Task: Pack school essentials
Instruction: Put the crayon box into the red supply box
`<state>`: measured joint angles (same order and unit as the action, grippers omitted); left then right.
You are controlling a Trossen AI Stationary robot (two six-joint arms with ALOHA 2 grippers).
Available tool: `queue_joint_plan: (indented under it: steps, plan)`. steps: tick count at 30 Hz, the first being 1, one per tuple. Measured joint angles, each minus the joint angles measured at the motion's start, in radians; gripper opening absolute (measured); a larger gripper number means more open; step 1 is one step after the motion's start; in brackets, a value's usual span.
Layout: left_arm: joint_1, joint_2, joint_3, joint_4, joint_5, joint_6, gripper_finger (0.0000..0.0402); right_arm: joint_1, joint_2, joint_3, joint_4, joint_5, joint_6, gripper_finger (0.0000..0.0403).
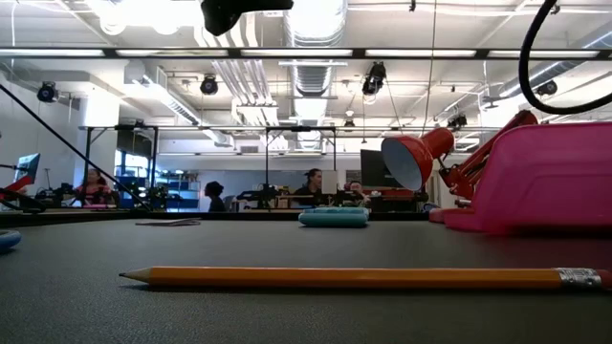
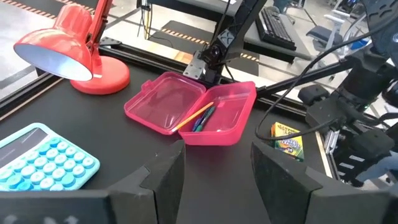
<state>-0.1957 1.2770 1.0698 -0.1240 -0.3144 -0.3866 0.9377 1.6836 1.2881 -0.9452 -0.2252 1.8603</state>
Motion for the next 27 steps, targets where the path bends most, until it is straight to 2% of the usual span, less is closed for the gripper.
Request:
queue_joint_plan:
  steps: [6,12,17,21,27]
  plan:
    - [0.0,0.0,-0.017,0.001,0.004,-0.001,0.0167,0.008,0.004,-0.067,-0.029,-0.02,0.116,0.0364]
    - [0.0,0.0,-0.038,0.001,0.01,-0.001,0.0167,0.017,0.004,-0.122,-0.007,-0.008,0.138,0.0364]
    - [0.0,0.0,-0.042,0.001,0.023,-0.002,0.0167,0.014,0.004,-0.185,0.102,-0.004,0.136,0.0364]
    - [0.0,0.0,-0.041,0.002,0.023,-0.002,0.0167,0.013,0.005,-0.213,0.222,0.078,0.133,0.0364]
    - [0.0,0.0,-0.041,0.003,0.023,-0.001,0.0167,-0.002,0.005,-0.192,0.254,0.293,0.127,0.0364]
